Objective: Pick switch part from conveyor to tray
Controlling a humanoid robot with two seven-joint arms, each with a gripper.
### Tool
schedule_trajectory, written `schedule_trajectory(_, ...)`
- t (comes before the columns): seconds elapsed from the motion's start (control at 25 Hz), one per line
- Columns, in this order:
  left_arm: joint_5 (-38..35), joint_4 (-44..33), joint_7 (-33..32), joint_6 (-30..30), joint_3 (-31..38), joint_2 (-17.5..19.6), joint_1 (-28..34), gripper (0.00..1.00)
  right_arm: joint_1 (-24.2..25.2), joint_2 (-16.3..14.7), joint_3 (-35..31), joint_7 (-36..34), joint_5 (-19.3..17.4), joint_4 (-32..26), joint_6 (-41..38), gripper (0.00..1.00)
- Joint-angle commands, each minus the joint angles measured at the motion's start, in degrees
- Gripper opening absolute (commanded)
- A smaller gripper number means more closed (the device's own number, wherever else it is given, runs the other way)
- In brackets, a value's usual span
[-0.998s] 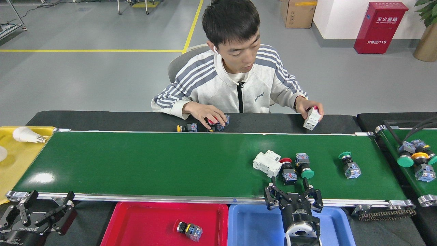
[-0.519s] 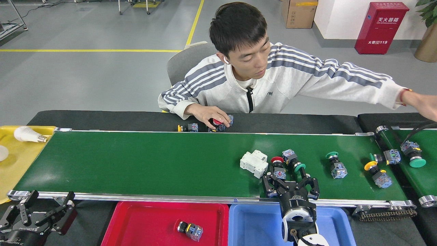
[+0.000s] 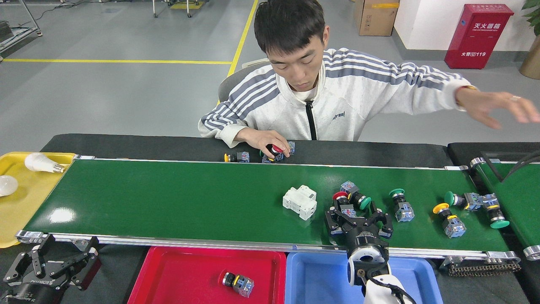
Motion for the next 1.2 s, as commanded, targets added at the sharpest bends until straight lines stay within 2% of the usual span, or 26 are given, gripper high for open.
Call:
schedule_trajectory(0.0, 0.3, -0.6, 0.4, 0.1, 0.2, 0.9, -0.5, 1.00, -0.8, -0.4, 0.0, -0.2, -0.1, 0.2, -0.2, 0.14)
schedule_trajectory(0.08, 0.3, -0.7, 0.4, 0.1, 0.2, 0.9, -0.4, 1.00, -0.8, -0.4, 0.1, -0.3, -0.1, 0.0, -0.5, 0.05)
schedule_trajectory(0.24, 0.3, -0.6, 0.5, 0.1, 0.3, 0.9, -0.4, 1.00, -0.7, -0.4, 1.2, -0.5, -0.1, -2.7, -0.7, 0.02)
schedule_trajectory(0.32, 0.3, -0.8, 0.5, 0.1, 0.5, 0.9, 0.0, 1.00, 0.3, -0.5, 4.5, -0.5, -0.1, -6.7, -1.1, 0.02)
schedule_trajectory(0.48, 0.4, -0.9, 0.5, 0.1, 0.8, 0.9, 0.1, 1.00, 7.6, -0.6, 15.4, -0.1, 0.2, -19.7, -7.6, 0.02)
schedule_trajectory(0.56, 0.4, -1.1, 0.4, 0.1, 0.8, 1.0, 0.1, 1.00, 10.2, -1.2, 21.8, -0.2, 0.6, -23.8, -10.1, 0.02)
schedule_trajectory(0.6, 0.4, -1.1, 0.5, 0.1, 0.8, 1.0, 0.0, 1.00, 10.2, -1.5, 25.4, -0.2, 0.7, -24.1, -10.5, 0.15)
schedule_trajectory(0.64, 0.4, -1.1, 0.4, 0.1, 0.7, 0.9, 0.1, 1.00, 10.1, -1.6, 28.3, -0.2, 1.1, -24.0, -10.6, 0.51)
schedule_trajectory(0.68, 0.4, -1.1, 0.4, 0.1, 0.3, 0.8, -0.2, 1.00, 10.1, -1.6, 32.2, -0.3, 1.7, -23.8, -10.5, 1.00)
schedule_trajectory(0.8, 0.3, -1.3, 0.5, 0.1, 0.3, 0.8, -0.2, 1.00, 10.3, -1.6, 34.9, -0.4, 1.6, -23.6, -11.0, 1.00)
schedule_trajectory(0.96, 0.4, -1.2, 0.4, 0.1, 0.7, 0.5, 0.0, 1.00, 10.5, -1.8, 33.8, -0.8, 1.5, -24.5, -10.5, 1.00)
schedule_trajectory(1.04, 0.4, -1.1, 0.4, 0.1, 0.9, 0.5, 0.3, 1.00, 11.7, -4.0, 28.8, -1.8, 1.4, -27.7, -9.9, 1.00)
schedule_trajectory(1.08, 0.4, -1.2, 0.4, 0.1, 0.5, 0.7, 0.3, 1.00, 14.5, -5.2, 24.7, -3.5, 1.4, -30.0, -9.1, 1.00)
schedule_trajectory(1.16, 0.3, -1.6, 0.5, -2.2, 0.0, 0.8, 0.5, 1.00, 21.9, -5.6, 16.6, -8.7, 1.4, -34.6, -6.2, 1.00)
